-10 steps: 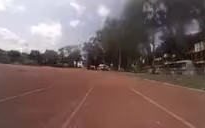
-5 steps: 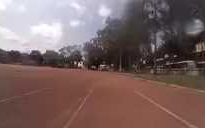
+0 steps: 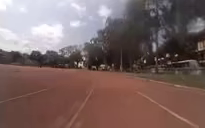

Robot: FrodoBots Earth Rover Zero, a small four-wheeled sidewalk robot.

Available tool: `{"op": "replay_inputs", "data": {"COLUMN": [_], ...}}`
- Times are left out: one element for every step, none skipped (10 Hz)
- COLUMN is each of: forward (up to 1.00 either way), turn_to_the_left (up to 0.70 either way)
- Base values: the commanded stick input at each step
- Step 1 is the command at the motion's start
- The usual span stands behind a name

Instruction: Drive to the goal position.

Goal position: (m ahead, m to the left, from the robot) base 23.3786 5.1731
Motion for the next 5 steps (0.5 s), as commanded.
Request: {"op": "replay_inputs", "data": {"forward": [0.7, 0.7, 0.7, 0.7, 0.7], "turn_to_the_left": [0.0, 0.0, 0.0, 0.0, 0.0]}}
